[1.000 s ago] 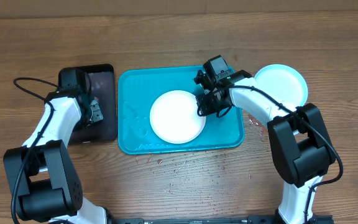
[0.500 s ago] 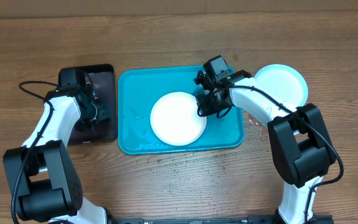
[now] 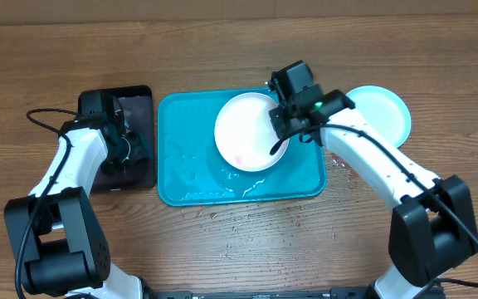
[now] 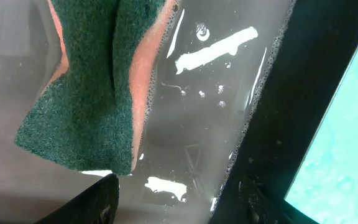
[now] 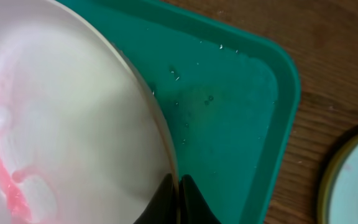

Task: Clean dirty plates on tray and stack at the side
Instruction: 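Lift the white plate upright by its rim with the right gripper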

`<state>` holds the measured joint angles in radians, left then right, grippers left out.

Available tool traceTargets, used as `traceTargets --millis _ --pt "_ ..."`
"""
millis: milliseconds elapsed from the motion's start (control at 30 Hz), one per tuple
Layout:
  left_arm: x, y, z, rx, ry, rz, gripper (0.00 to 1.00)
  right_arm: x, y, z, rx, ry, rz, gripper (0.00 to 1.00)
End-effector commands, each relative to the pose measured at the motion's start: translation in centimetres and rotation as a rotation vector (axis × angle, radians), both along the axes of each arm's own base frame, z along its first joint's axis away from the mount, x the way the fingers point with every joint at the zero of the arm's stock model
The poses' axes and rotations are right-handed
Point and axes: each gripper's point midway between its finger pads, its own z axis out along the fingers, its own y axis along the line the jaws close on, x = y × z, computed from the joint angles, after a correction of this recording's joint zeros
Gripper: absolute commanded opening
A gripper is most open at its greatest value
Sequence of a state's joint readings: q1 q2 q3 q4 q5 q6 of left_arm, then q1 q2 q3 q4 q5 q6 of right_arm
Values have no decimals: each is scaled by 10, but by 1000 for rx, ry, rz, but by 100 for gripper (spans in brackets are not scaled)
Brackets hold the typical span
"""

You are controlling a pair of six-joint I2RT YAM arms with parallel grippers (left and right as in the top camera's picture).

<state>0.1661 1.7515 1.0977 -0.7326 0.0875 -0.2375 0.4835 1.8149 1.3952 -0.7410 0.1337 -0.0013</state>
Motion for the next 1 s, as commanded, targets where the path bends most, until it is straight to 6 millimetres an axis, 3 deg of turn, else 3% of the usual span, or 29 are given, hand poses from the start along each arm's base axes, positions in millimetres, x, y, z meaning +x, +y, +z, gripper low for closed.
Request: traceTargets --millis 0,267,433,567,967 --pt "9 0 11 -13 -40 12 63 11 6 43 -154 -215 -34 4" --pt "9 0 11 -12 -39 9 64 3 45 87 -311 -498 -61 4" --pt "9 0 11 -12 -39 9 63 -10 59 112 -380 -636 -106 4" --pt "9 0 11 -12 -39 9 64 -16 58 130 -434 -725 -168 4" --pt "9 0 11 -12 -39 9 64 -19 51 142 -479 -777 -223 4"
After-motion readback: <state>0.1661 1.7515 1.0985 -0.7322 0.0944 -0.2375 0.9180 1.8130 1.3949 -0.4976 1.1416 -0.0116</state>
